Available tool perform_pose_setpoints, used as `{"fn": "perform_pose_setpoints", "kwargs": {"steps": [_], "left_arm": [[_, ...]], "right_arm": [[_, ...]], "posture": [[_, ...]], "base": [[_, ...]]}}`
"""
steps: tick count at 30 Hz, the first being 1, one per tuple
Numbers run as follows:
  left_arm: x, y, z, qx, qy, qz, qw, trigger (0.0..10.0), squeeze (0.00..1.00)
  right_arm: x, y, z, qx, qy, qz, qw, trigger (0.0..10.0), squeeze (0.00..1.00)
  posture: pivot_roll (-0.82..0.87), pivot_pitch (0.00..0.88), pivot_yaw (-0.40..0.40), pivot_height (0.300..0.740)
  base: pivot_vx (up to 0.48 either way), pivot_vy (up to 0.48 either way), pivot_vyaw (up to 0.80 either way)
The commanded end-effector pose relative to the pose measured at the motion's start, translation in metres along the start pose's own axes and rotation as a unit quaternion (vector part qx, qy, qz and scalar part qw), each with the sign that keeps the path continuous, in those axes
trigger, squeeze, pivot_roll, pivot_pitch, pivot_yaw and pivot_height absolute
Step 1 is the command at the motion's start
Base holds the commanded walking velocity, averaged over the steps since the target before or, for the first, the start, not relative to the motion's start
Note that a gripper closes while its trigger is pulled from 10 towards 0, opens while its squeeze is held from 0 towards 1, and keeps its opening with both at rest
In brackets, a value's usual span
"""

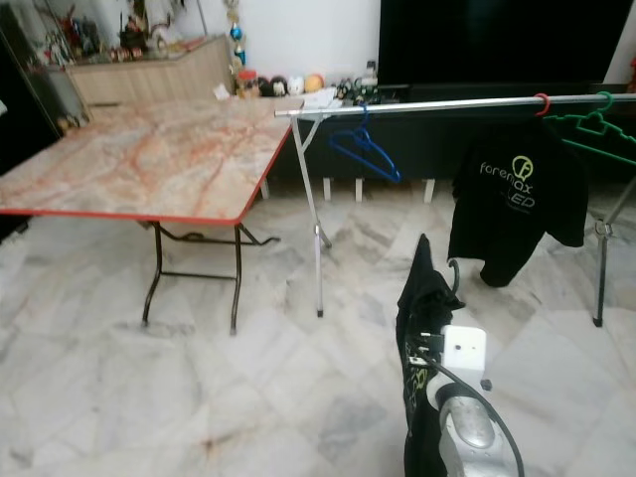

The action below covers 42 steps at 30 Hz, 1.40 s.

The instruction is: Hang hanger

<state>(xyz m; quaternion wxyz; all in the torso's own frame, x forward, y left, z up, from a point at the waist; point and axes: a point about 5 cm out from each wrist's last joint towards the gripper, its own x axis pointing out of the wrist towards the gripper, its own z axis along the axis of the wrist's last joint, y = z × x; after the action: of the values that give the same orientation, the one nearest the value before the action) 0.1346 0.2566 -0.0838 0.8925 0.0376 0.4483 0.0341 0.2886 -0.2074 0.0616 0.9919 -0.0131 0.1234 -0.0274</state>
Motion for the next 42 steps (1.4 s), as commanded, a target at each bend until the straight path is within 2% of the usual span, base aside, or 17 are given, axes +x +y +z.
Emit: {"fn": "perform_pose_setpoints", "kwargs": {"steps": [1,5,11,20,22,23,25,30,36,38,40,41,42], "left_arm": [[-0.001,0.006,0.000,-0.001,0.003,0.009,1.000,10.0,0.00],[-0.001,0.006,0.000,0.000,0.000,0.010,1.000,10.0,0.00],[-0.001,0.006,0.006,-0.010,-0.030,0.021,0.999,10.0,0.00],[-0.001,0.007,0.018,-0.015,-0.088,0.039,0.995,10.0,0.00],[-0.002,0.007,0.022,-0.005,-0.105,0.045,0.993,10.0,0.00],[-0.003,0.008,0.026,-0.010,-0.123,0.053,0.991,10.0,0.00],[-0.003,0.008,0.027,-0.011,-0.131,0.056,0.990,10.0,0.00],[-0.006,0.010,0.036,0.002,-0.180,0.076,0.981,10.0,0.00],[-0.007,0.006,0.043,0.043,-0.200,0.057,0.977,10.0,0.00],[-0.006,0.005,0.045,0.093,-0.199,0.055,0.974,10.0,0.00],[-0.006,0.004,0.046,0.129,-0.201,0.058,0.969,10.0,0.00],[-0.003,0.018,0.111,0.147,-0.272,0.059,0.949,10.0,0.00],[-0.024,0.035,0.213,0.159,-0.397,0.048,0.903,10.0,0.00]], "right_arm": [[0.003,0.004,0.008,-0.001,-0.014,0.010,1.000,10.0,0.00],[0.003,0.005,0.007,-0.004,-0.010,0.017,1.000,10.0,0.00],[0.005,0.005,0.009,-0.017,-0.006,0.028,0.999,10.0,0.00],[0.007,0.001,0.005,-0.045,0.024,0.052,0.997,10.0,0.00],[0.007,0.000,0.002,-0.052,0.036,0.058,0.996,10.0,0.00],[0.008,0.000,0.001,-0.059,0.045,0.063,0.995,10.0,0.00],[0.009,-0.001,0.001,-0.061,0.049,0.065,0.995,10.0,0.00],[0.014,-0.003,0.004,-0.084,0.073,0.104,0.988,10.0,0.00],[0.013,-0.001,0.012,-0.115,0.093,0.180,0.972,10.0,0.00],[0.010,-0.002,0.014,-0.152,0.105,0.220,0.958,10.0,0.00],[0.009,-0.003,0.015,-0.171,0.113,0.241,0.949,10.0,0.00],[0.009,-0.005,0.017,-0.181,0.114,0.246,0.945,10.0,0.00],[0.010,-0.009,0.020,-0.194,0.116,0.249,0.942,10.0,0.00]], "posture": [[0.07,0.032,0.080,0.740],[0.07,0.031,0.080,0.740],[0.07,0.034,0.078,0.740],[0.06,0.022,0.080,0.740],[0.06,0.020,0.078,0.740],[0.06,0.020,0.078,0.740],[0.06,0.019,0.076,0.740],[0.07,0.006,0.068,0.740],[0.07,0.002,0.074,0.740],[0.06,0.004,0.074,0.740],[0.06,0.008,0.073,0.740],[0.06,0.010,0.070,0.740],[0.07,0.013,0.068,0.740]], "base": [[0.000,0.000,0.00],[0.000,0.000,0.00],[0.000,0.000,0.00],[0.000,0.000,0.00],[0.000,0.000,0.00],[0.000,0.000,0.00],[0.000,0.000,0.00],[0.000,0.000,0.00],[0.000,0.000,0.00],[0.000,0.000,0.00],[0.000,0.000,0.00],[0.000,0.000,0.00],[0.000,0.000,0.00]]}}
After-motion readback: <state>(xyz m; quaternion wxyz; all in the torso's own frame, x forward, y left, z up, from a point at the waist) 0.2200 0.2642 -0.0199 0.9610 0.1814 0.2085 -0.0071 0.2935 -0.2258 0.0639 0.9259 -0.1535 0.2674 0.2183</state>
